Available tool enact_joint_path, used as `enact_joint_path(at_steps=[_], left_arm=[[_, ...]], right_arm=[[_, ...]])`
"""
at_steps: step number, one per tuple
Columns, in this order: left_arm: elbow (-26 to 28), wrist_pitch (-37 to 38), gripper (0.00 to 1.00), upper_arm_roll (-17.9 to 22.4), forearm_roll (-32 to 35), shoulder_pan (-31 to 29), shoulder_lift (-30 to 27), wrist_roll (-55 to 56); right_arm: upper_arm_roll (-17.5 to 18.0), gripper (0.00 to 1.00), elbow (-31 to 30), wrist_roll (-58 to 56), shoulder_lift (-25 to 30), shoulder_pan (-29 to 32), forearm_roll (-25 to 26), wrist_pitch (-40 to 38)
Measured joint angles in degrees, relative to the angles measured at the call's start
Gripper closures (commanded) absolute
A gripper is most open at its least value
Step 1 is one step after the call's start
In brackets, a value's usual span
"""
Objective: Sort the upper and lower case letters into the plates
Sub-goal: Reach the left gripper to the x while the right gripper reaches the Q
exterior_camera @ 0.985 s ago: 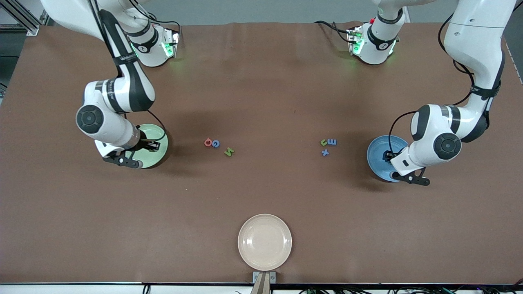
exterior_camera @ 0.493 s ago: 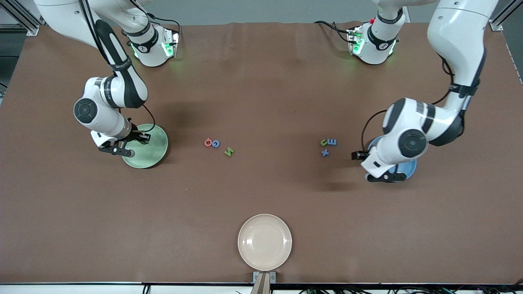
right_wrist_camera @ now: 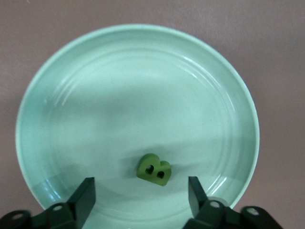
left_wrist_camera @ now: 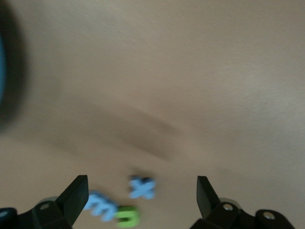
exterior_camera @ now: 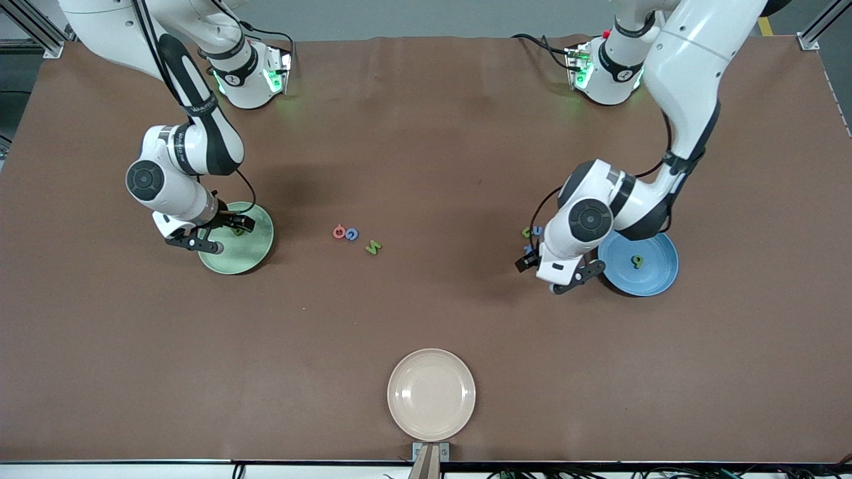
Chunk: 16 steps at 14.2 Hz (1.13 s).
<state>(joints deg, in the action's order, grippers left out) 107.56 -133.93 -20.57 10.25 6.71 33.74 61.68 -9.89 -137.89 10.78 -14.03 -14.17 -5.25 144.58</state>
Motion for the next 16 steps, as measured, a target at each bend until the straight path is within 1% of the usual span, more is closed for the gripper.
enact_joint_path(at_steps=[1, 3, 8, 11, 14, 16], left_arm=[[0.0, -1.7, 0.00, 0.0, 0.0, 0.5, 1.2, 1.8], [0.4, -2.8, 0.00, 0.0, 0.4, 1.1, 2.6, 2.9], [2.3, -3.0, 0.00, 0.1, 4.6, 1.1, 2.8, 4.5], [2.4, -3.2, 0.09, 0.1, 4.9, 1.1, 2.7, 4.6], [2.4, -3.4, 0.20, -0.1, 4.9, 1.1, 2.6, 5.2], [2.4, -3.5, 0.24, -0.2, 4.9, 1.2, 2.5, 6.2]], right_arm=[[0.2, 0.00, 0.7, 0.0, 0.0, -0.1, -0.1, 0.0], [0.6, 0.00, 2.4, 1.5, 0.1, -1.1, -0.2, 0.0], [1.0, 0.00, 4.5, 12.9, 0.1, -7.2, -0.3, 0.6], [1.2, 0.00, 5.0, 19.7, -1.6, -11.9, -1.7, 4.0], [1.3, 0.00, 6.9, 27.0, -6.4, -16.3, -2.2, 7.7], [1.3, 0.00, 9.2, 31.7, -9.8, -19.0, -2.3, 9.1]])
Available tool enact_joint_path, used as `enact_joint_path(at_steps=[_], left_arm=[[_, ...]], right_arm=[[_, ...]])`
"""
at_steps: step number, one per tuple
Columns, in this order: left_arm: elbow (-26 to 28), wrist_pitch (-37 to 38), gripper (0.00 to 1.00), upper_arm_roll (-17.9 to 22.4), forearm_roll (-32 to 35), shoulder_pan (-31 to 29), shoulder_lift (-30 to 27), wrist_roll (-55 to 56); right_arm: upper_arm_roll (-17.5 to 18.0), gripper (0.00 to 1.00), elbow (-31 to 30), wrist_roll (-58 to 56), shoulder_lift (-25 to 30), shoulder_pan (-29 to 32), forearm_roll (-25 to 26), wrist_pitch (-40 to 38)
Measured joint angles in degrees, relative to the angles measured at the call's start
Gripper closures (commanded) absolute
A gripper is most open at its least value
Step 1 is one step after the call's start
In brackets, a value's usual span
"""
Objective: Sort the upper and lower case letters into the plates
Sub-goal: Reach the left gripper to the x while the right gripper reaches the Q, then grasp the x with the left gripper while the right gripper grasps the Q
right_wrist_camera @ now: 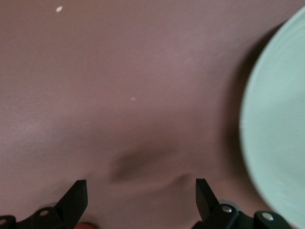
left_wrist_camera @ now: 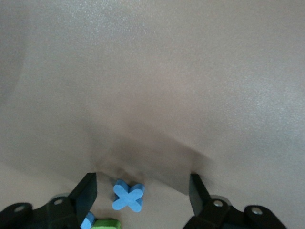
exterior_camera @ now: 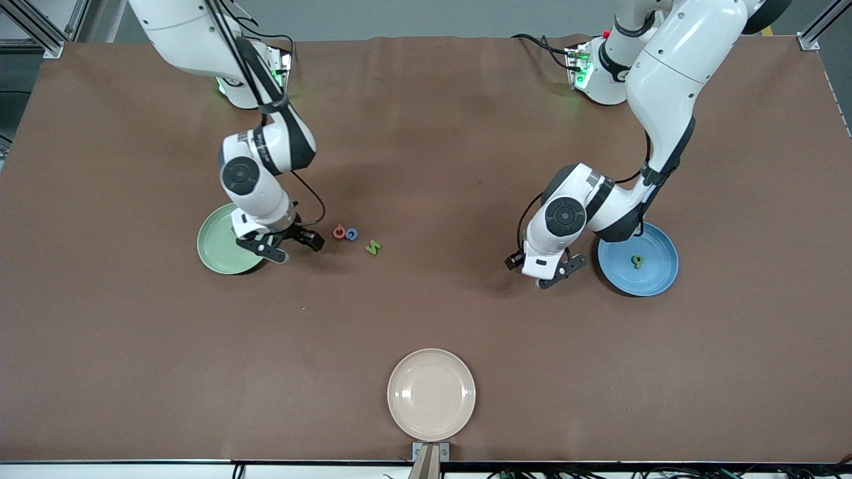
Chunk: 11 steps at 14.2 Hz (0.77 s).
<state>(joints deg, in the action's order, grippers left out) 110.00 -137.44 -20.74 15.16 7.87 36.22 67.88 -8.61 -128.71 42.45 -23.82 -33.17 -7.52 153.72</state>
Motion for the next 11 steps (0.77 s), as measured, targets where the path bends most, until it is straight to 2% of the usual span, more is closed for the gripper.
enact_joint_path(at_steps=[3, 6, 11], left_arm=[[0.6, 0.0, 0.24, -0.4, 0.0, 0.0, -0.3, 0.1], [2.0, -1.0, 0.29, -0.7, 0.0, 0.0, -1.0, 0.2], [2.9, -2.1, 0.54, -0.8, 0.1, 0.0, -1.6, 0.2]], right_arm=[[0.0, 0.00, 1.7, 2.8, -3.3, -2.3, -0.1, 2.2], [-0.1, 0.00, 2.0, 5.0, -3.7, -3.2, -0.1, 2.3], [-0.2, 0.05, 2.2, 9.1, -3.4, -6.6, -0.1, -0.1]])
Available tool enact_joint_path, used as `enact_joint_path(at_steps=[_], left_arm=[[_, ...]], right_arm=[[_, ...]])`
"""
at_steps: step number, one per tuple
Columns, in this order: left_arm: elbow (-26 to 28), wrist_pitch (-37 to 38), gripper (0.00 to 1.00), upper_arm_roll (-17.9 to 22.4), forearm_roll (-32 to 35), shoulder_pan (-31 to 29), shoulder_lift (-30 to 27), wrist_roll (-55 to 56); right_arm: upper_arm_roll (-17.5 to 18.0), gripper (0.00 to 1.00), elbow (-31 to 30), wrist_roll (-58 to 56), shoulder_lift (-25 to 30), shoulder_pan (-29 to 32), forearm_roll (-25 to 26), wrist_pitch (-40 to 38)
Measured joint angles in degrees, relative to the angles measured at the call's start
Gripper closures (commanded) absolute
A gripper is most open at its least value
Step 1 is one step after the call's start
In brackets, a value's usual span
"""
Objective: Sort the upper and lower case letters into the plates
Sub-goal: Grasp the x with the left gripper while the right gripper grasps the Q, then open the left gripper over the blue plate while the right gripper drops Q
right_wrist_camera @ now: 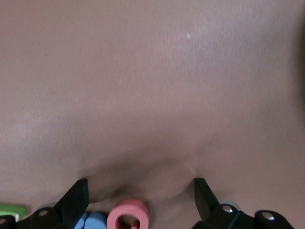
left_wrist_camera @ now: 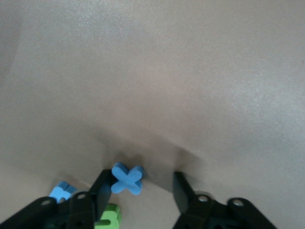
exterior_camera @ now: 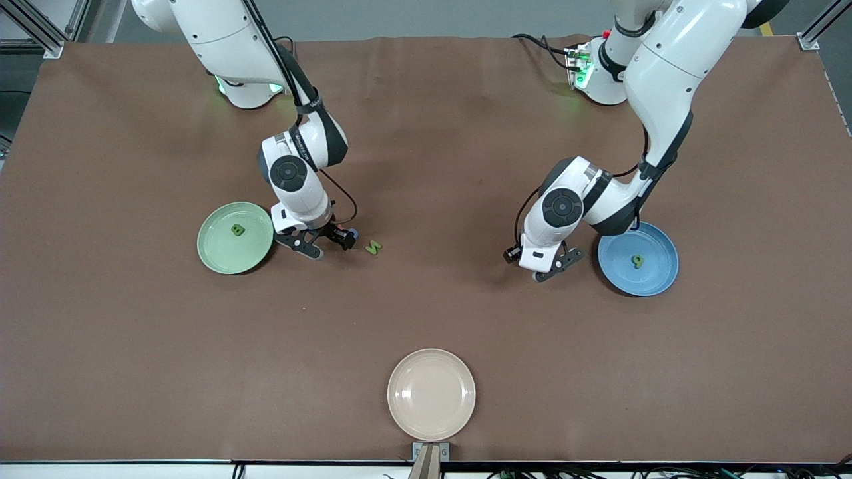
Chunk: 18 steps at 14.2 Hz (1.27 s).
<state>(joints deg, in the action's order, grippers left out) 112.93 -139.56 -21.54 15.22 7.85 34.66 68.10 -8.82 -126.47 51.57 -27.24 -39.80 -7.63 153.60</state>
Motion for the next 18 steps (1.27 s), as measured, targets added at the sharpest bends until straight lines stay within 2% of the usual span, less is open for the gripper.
enact_joint_path(at_steps=[3, 5, 6, 8, 10, 11, 15, 18], left_arm=[[0.3, 0.3, 0.68, 0.0, 0.0, -0.1, -0.3, 0.0], [0.6, 0.3, 0.76, 0.0, 0.0, -0.2, -0.8, 0.0], [0.6, 0.3, 0.81, 0.0, 0.0, -0.2, -0.8, 0.0], [0.8, 0.3, 0.87, 0.0, 0.0, -0.3, -1.5, 0.0], [0.8, 0.2, 0.88, 0.0, 0.2, -0.4, -1.8, 0.0], [0.7, 0.4, 0.89, 0.0, 0.3, -0.5, -2.5, -0.2], [0.4, 9.3, 0.89, -0.1, 0.5, -3.4, -9.1, -10.9], [3.0, 13.9, 0.89, -0.6, 0.5, -9.4, -15.0, -24.8]], right_arm=[[0.0, 0.08, 0.0, 1.1, 0.6, -1.6, 0.0, -2.6], [0.0, 0.19, -0.1, 1.3, 1.0, -1.9, 0.0, -4.3], [0.0, 0.32, -0.1, 1.3, 1.2, -1.9, 0.0, -4.7], [0.0, 0.66, -0.1, 1.3, 1.5, -1.9, 0.0, -4.7], [-0.2, 0.92, -0.2, 1.3, 1.9, -1.9, 0.0, -5.5], [-0.4, 0.97, -0.2, 1.3, 2.2, -1.9, 0.0, -6.0], [-0.8, 1.00, -0.3, 0.7, 2.7, -1.8, 0.0, -5.8], [-2.1, 1.00, 0.1, -6.6, 3.8, 1.3, 0.0, -7.3]])
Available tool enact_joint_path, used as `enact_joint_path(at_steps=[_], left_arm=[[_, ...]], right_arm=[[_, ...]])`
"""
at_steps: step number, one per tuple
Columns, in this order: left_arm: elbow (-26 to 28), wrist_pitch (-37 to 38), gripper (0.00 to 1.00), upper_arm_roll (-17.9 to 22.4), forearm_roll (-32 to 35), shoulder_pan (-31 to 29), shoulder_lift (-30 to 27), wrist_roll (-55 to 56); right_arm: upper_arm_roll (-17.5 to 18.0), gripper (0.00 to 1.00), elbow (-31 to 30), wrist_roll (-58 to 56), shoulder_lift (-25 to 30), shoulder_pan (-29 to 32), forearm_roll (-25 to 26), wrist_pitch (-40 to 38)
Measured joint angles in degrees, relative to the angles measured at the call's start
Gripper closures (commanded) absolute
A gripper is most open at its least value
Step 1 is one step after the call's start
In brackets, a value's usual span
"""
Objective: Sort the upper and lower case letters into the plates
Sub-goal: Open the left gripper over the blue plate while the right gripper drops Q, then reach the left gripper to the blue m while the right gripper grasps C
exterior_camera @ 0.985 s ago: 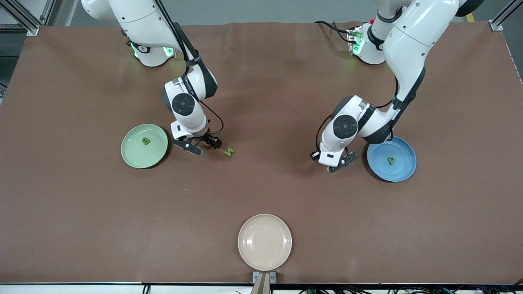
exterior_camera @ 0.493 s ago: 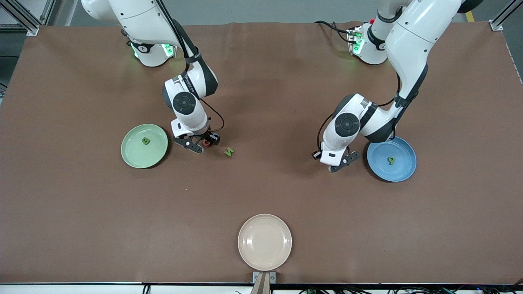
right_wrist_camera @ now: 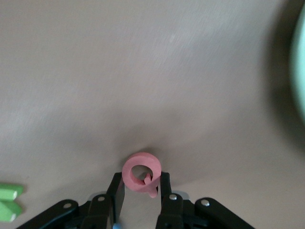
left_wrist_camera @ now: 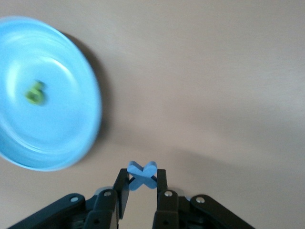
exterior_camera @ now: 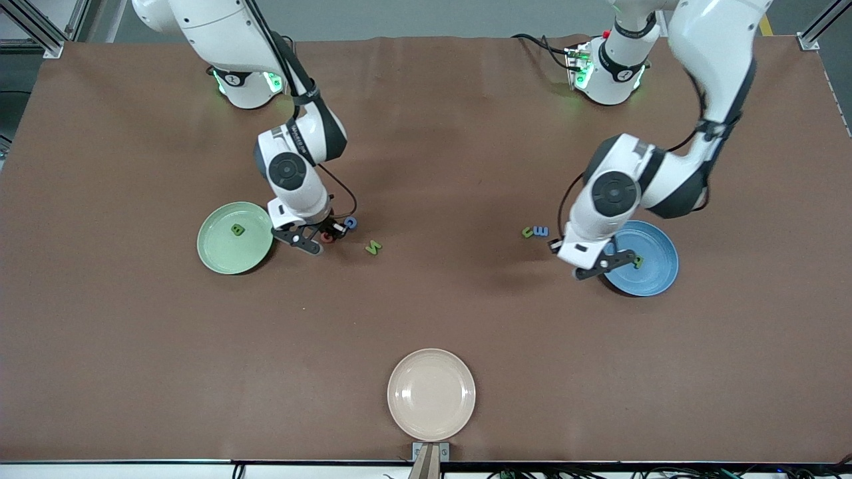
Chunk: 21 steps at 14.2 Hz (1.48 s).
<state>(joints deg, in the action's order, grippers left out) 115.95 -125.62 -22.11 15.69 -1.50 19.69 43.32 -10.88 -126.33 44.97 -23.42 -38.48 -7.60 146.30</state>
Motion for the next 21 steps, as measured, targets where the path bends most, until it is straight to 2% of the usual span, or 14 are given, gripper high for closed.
enact_joint_path(at_steps=[4, 7, 12, 13, 14, 15, 16, 18, 19, 21], left_arm=[[6.7, -1.3, 0.88, -0.2, 0.0, -9.7, -4.3, -19.0], [11.0, -7.6, 0.88, -0.3, 0.0, -15.4, -4.5, -27.3], [12.9, -11.2, 0.88, -0.3, 0.0, -18.2, -2.6, -32.6], [12.9, -11.6, 0.88, -0.3, 0.0, -18.4, -1.9, -32.9], [13.0, -12.3, 0.88, -0.3, 0.0, -18.6, -1.0, -33.0], [13.0, -13.3, 0.87, -0.3, 0.0, -18.8, -0.1, -33.1], [13.0, -14.5, 0.87, -0.3, 0.0, -18.9, 0.8, -33.1], [13.0, -15.8, 0.85, -0.3, 0.0, -18.9, 2.3, -33.1], [13.0, -16.0, 0.81, -0.3, 0.0, -19.0, 2.7, -33.1], [12.9, -16.0, 0.57, -0.3, 0.0, -19.0, 2.9, -33.1]], right_arm=[[-0.6, 1.00, 0.2, -19.4, 5.7, 12.3, 0.0, -7.9], [-0.7, 1.00, -1.8, -30.6, 8.5, 20.6, 0.0, -9.7], [0.6, 0.98, -6.9, -32.1, 8.7, 21.2, 0.0, -9.3], [0.8, 0.93, -7.1, -32.1, 8.5, 20.8, 0.0, -9.3], [0.8, 0.78, -7.2, -32.1, 8.3, 20.3, 0.0, -9.3], [0.8, 0.48, -7.2, -32.1, 8.0, 19.9, 0.0, -9.3], [0.8, 0.03, -7.2, -32.1, 7.9, 19.8, 0.0, -9.3], [0.7, 0.00, -7.2, -32.1, 7.8, 19.8, 0.0, -9.3], [0.7, 0.00, -7.2, -32.1, 7.8, 19.8, 0.0, -9.3], [0.7, 0.00, -6.8, -31.7, 7.9, 19.8, -0.1, -9.3]])
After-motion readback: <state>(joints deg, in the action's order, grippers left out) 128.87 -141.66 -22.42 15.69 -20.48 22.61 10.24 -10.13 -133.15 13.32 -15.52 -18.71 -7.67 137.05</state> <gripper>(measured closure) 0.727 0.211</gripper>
